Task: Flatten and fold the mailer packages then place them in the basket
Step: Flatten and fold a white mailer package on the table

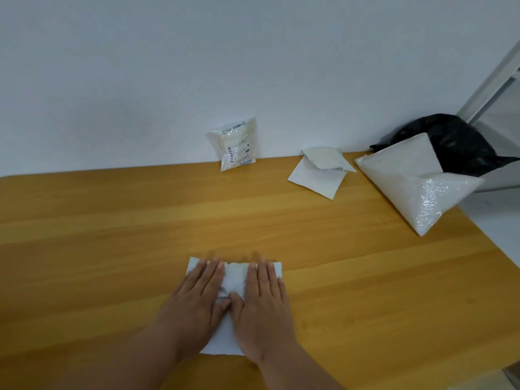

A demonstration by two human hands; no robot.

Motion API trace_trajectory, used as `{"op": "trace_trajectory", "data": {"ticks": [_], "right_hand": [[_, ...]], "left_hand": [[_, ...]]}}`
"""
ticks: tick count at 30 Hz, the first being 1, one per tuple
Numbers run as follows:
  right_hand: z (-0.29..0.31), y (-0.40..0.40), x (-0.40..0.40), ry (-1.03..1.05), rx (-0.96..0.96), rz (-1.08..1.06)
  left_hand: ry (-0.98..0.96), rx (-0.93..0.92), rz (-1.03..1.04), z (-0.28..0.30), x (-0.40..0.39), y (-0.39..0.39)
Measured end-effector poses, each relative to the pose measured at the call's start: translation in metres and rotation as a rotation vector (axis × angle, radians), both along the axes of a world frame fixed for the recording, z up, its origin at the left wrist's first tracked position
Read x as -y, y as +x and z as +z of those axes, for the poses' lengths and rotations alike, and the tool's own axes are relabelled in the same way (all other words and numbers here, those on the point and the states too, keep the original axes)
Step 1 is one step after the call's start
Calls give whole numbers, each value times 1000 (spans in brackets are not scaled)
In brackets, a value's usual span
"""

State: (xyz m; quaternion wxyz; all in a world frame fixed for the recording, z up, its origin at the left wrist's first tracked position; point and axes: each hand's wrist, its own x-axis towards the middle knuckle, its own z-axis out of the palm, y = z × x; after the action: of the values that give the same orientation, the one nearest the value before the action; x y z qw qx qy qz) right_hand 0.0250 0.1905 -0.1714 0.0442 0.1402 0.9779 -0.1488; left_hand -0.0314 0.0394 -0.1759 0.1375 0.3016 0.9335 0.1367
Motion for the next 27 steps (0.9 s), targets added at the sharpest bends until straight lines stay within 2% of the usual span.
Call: {"op": "trace_trajectory", "data": {"ticks": [4, 8, 14, 21, 27], "right_hand": [[-9, 1, 1, 21, 19, 29], [-13, 2, 0, 90, -10, 34], [-22, 0, 0, 118, -6, 51], [-26, 1, 0, 131, -25, 49], [-30, 1, 1, 166, -67, 48]], "left_hand": [[-61, 9, 1, -6, 2, 4], [6, -3, 38, -10, 1, 7], [-104, -136, 33, -21, 6, 9], [-127, -268, 2, -29, 3, 11], [-121, -262, 10, -29, 2, 12]]}}
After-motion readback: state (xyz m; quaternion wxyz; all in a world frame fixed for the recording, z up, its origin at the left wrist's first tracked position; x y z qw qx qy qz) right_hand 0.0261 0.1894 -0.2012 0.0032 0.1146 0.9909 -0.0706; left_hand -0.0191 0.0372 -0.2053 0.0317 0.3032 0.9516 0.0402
